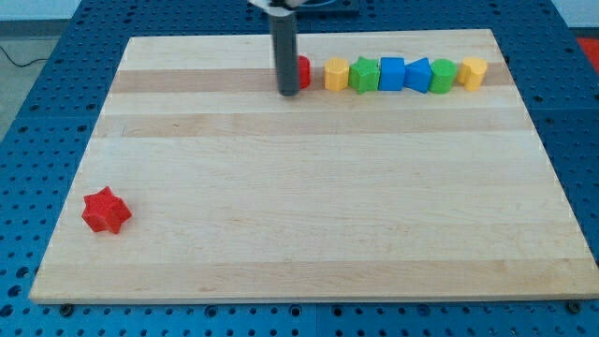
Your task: Push the red star diagonally to the bottom left of the red circle
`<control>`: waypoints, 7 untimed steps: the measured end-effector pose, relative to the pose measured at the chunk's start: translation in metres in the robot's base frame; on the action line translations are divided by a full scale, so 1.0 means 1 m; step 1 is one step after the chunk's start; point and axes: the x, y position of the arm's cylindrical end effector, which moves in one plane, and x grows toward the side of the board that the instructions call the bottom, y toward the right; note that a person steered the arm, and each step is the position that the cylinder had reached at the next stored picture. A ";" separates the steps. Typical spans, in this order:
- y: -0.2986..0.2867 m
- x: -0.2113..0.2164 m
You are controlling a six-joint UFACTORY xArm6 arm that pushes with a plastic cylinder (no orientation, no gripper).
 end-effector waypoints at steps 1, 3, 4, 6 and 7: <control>-0.006 0.001; -0.084 -0.020; -0.079 0.022; -0.067 0.197; -0.140 0.248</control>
